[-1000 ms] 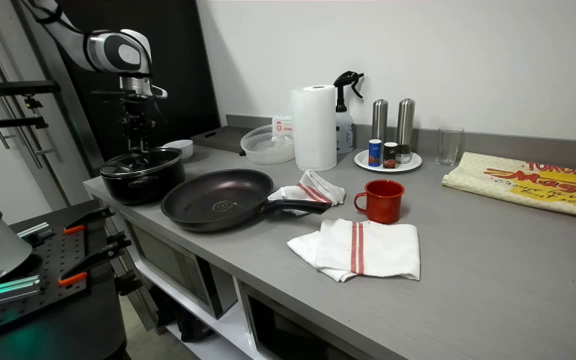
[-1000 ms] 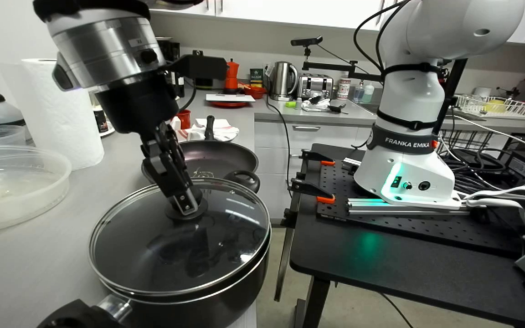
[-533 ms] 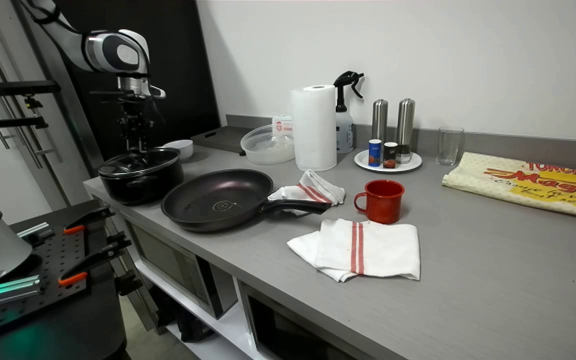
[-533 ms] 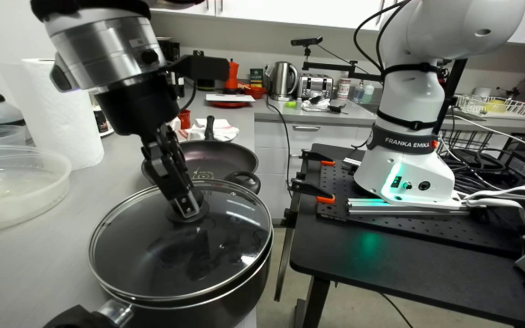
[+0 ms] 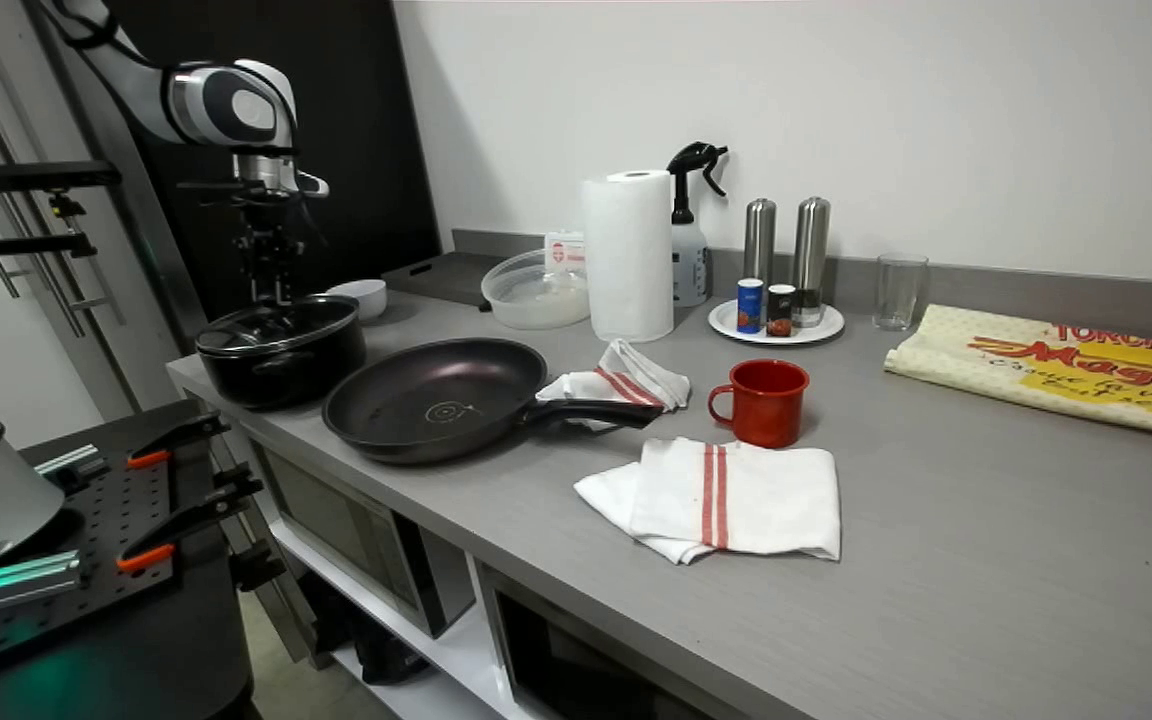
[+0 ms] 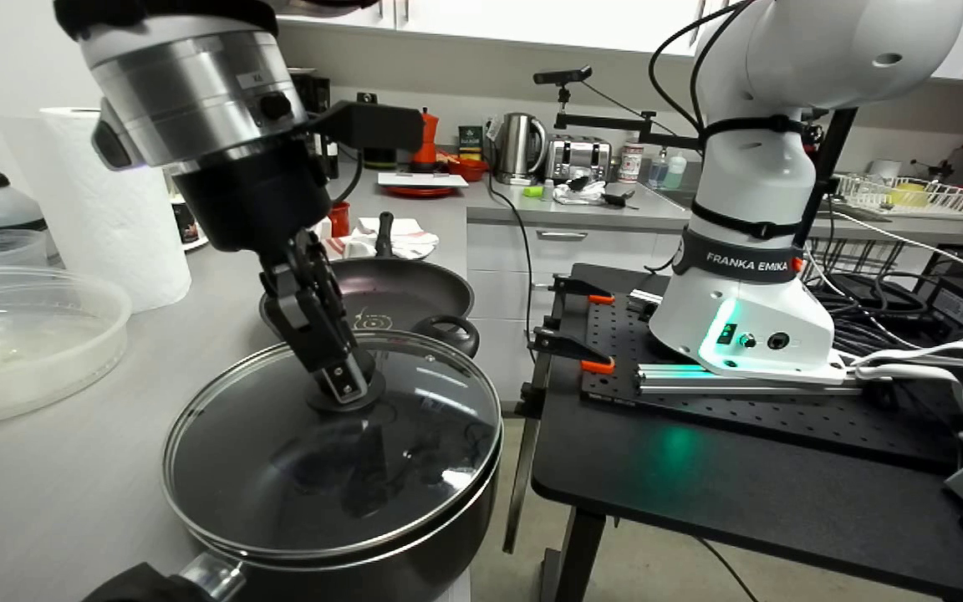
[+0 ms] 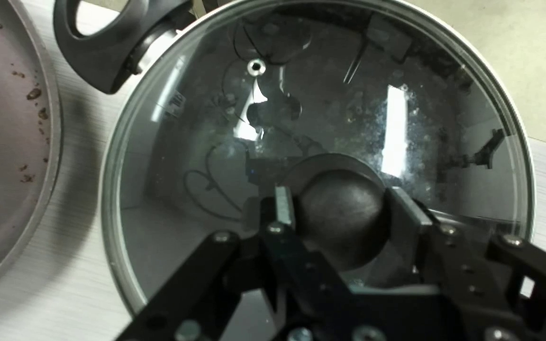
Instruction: Cover the pot with the clear lid
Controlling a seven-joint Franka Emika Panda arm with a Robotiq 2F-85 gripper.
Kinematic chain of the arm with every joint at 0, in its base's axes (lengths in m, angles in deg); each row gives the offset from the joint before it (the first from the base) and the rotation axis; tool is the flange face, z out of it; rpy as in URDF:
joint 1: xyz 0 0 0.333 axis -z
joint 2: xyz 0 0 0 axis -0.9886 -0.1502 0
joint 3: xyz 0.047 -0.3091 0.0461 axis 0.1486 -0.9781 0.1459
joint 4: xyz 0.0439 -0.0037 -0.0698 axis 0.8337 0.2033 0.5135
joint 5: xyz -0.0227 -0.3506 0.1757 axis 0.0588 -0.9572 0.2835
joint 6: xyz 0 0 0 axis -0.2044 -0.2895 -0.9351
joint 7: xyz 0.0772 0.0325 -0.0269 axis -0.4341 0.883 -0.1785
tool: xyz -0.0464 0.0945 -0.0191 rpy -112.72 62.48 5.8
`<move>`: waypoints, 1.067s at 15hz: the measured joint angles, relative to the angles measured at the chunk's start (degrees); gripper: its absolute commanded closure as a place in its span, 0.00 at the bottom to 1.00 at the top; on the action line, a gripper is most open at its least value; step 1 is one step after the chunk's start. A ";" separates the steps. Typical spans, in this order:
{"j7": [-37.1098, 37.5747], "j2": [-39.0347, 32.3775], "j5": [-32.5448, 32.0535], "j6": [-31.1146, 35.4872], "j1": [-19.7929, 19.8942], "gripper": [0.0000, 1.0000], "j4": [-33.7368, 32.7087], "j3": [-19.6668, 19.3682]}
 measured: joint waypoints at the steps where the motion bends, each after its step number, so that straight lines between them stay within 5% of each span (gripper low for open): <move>1: 0.22 0.01 -0.01 0.00 -0.06 0.75 0.02 0.00; 16: 3.27 1.98 -0.14 0.00 -0.84 0.75 1.33 0.00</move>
